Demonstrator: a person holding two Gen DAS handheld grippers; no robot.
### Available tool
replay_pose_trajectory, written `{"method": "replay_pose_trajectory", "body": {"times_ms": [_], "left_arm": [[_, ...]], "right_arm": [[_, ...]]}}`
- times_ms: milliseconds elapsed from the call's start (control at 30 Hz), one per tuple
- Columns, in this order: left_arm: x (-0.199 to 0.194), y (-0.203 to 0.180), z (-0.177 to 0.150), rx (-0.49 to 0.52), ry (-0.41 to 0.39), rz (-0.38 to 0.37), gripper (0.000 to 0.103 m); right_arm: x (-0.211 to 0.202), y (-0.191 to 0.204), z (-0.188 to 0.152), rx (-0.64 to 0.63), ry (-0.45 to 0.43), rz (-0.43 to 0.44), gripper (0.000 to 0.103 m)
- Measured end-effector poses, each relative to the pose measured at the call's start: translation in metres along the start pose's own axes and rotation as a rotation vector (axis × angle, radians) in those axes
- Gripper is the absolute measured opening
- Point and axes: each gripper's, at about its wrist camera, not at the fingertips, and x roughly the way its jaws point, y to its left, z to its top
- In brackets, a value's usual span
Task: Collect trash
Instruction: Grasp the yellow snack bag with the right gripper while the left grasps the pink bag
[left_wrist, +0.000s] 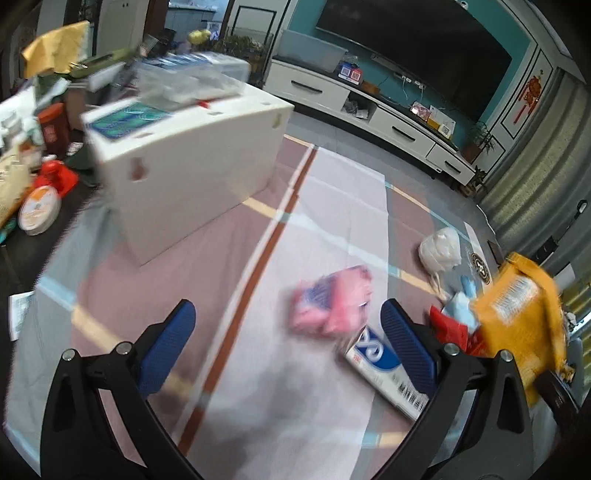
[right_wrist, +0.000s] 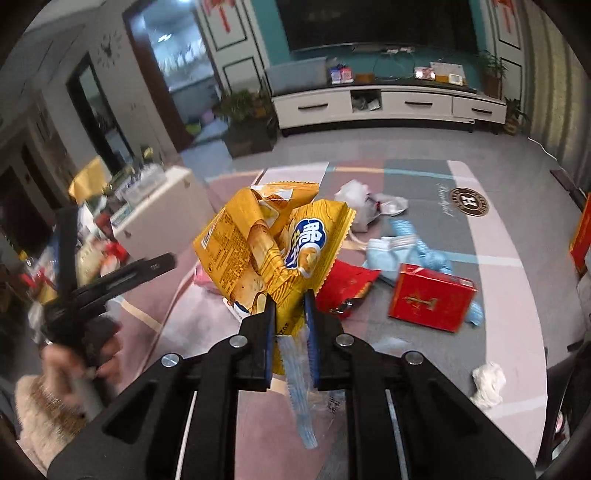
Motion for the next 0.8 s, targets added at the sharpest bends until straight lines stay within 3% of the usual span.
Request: {"method": "replay_pose_trajectory", "body": {"times_ms": [133, 233, 300, 333, 367, 467, 600, 733, 767, 800], "left_arm": [[0.030, -0.017, 0.005, 0.006, 0.054, -0.062, 0.100], [0.052, -0.031, 0.000, 0.035, 0.091, -0.046, 0.097], [0.063, -0.037, -0.006, 0.058, 0.117, -0.039, 0.083], [0.067, -0.039, -0.010, 0.076, 0.134, -0.050, 0.062], [0.068, -0.039, -0.014, 0.085, 0.140, -0.056, 0.052], [0.055, -0.029, -0.022, 0.056, 0.117, -0.075, 0.043], [0.025, -0.002, -0.039, -0.029, 0.122, -0.086, 0.039], [-0.013, 0.017, -0.059, -0.048, 0.095, -0.080, 0.039], [-0.024, 0.021, -0.066, -0.052, 0.079, -0.078, 0.039], [-0.033, 0.024, -0.070, -0.058, 0.067, -0.079, 0.039]], "right_arm": [[-0.014, -0.008, 0.007, 0.008, -0.032, 0.029, 0.016], [-0.015, -0.016, 0.009, 0.024, -0.012, 0.050, 0.016], [-0.012, -0.016, 0.009, 0.022, 0.022, 0.047, 0.016], [-0.010, -0.016, 0.008, 0.022, 0.036, 0.037, 0.016], [-0.007, -0.016, 0.007, 0.016, 0.054, 0.027, 0.016], [0.010, -0.015, -0.001, 0.009, 0.133, 0.017, 0.016], [0.037, -0.007, -0.019, -0.017, 0.256, 0.018, 0.016], [0.056, -0.001, -0.040, -0.032, 0.336, -0.003, 0.020], [0.059, -0.001, -0.045, -0.027, 0.360, -0.001, 0.023], [0.061, 0.000, -0.049, -0.027, 0.382, -0.004, 0.035]]}}
